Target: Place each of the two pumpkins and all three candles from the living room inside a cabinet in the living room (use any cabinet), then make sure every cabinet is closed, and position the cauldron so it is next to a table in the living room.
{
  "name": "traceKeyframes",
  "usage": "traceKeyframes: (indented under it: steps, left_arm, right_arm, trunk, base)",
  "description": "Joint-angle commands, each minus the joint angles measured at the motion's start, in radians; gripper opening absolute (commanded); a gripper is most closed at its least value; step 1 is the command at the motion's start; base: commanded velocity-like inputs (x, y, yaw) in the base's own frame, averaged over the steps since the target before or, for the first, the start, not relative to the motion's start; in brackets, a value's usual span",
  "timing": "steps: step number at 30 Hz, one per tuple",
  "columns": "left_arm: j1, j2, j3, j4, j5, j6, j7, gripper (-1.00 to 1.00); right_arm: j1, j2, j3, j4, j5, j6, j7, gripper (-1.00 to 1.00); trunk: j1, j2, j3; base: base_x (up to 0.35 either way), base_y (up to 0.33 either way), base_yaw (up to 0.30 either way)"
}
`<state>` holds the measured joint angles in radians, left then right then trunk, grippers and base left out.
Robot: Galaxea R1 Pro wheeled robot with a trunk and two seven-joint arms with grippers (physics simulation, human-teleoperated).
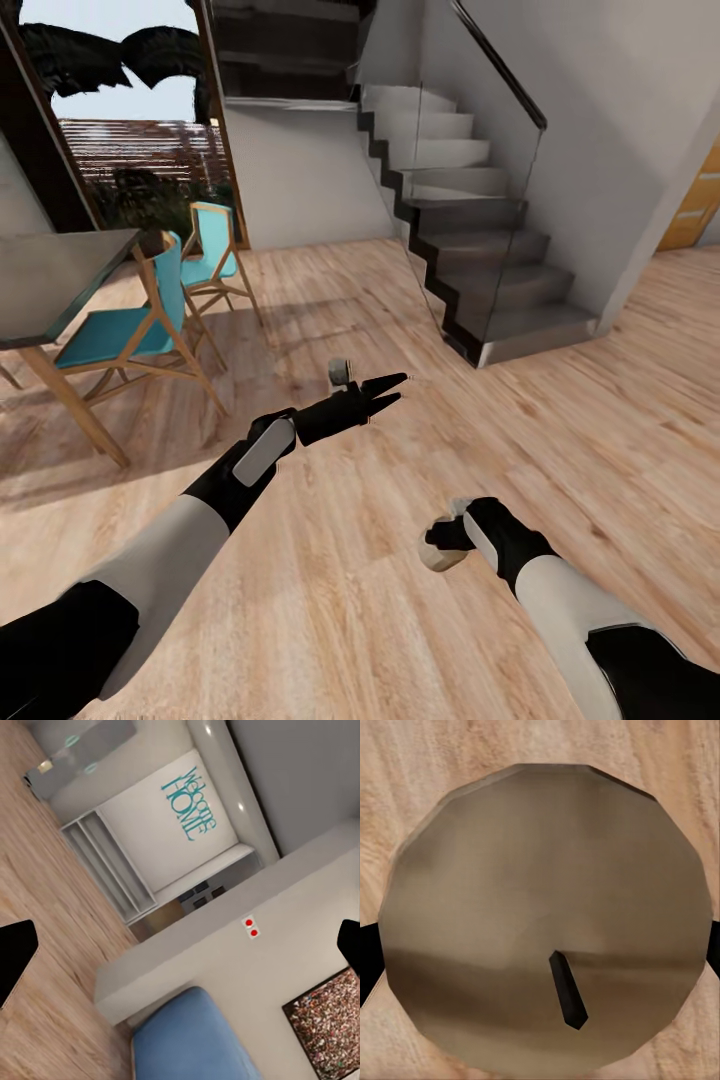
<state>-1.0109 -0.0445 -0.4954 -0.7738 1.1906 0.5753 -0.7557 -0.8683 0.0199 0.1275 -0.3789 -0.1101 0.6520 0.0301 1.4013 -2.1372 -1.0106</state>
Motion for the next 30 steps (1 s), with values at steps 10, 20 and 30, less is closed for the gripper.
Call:
traceKeyframes:
  steps: [10,20,30]
  left_arm:
    - [0.001,-0.001,0.001,0.000,0.000,-0.003,-0.002,1.00]
    - [0.003,0.002,0.001,-0.001,0.002,-0.011,-0.009,1.00]
    - [0.003,0.002,0.001,0.000,0.003,-0.011,-0.010,1.00]
  right_arm:
    - [0.000,0.000,0.000,0.000,-0.003,0.000,-0.001,-1.00]
    - [0.000,0.000,0.000,0.000,-0.005,-0.014,-0.001,-1.00]
    - [0.000,0.000,0.000,0.000,-0.005,-0.014,-0.001,-1.00]
  trunk:
    - [-0.031,0.056,0.025]
    - [-0.031,0.056,0.025]
    - [-0.031,0.056,0.025]
  base:
    - [0.000,0.000,0.287]
    - [0.000,0.000,0.287]
    - [0.000,0.000,0.287]
